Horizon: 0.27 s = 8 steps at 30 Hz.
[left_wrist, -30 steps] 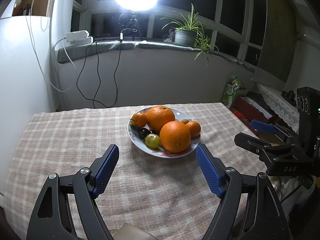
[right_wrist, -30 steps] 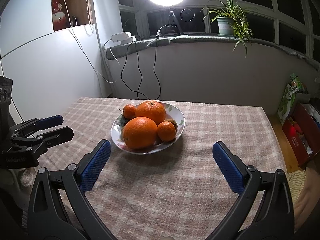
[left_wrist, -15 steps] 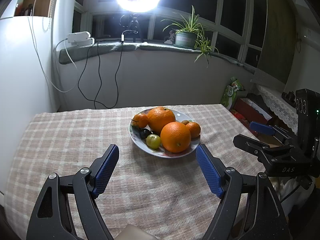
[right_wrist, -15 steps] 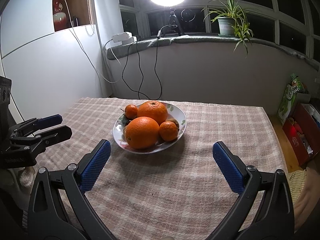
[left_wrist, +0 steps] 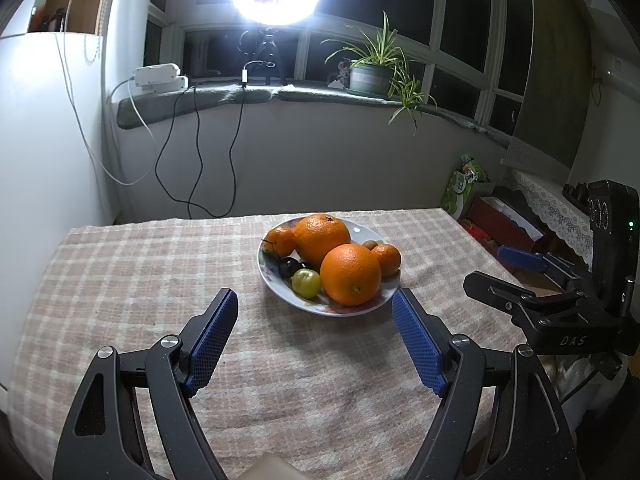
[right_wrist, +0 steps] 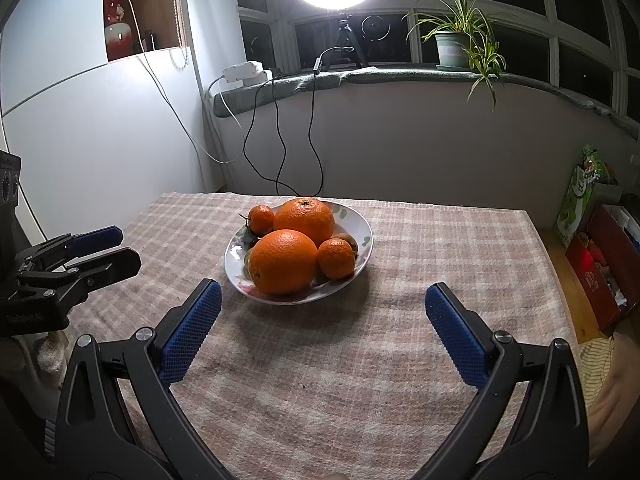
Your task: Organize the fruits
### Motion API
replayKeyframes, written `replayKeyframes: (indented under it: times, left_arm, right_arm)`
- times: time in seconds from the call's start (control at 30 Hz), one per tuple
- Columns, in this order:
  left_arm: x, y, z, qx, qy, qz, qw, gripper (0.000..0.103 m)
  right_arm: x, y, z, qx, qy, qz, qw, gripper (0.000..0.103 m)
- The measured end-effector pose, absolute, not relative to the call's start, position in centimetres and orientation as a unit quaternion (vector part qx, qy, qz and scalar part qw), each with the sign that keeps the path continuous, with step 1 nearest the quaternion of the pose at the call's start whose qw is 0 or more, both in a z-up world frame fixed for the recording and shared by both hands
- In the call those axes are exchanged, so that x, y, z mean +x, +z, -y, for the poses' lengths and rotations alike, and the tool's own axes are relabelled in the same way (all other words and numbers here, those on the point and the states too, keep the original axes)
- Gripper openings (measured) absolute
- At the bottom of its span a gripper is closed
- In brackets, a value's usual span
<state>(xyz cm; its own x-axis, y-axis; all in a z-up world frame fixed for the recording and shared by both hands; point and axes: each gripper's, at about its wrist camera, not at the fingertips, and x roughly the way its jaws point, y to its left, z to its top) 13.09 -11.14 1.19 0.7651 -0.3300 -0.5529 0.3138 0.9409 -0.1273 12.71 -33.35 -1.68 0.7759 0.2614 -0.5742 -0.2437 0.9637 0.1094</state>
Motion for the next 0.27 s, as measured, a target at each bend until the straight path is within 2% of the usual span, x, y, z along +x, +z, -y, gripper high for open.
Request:
replayKeyframes:
  times: [0.27]
  left_arm:
    - [13.12, 1.26, 10.99, -0.013, -0.17, -0.292, 0.941, 0.08]
  right_arm:
    - [13.12, -2.36, 33.94, 0.02, 0.13, -0.313, 0.941, 0.103]
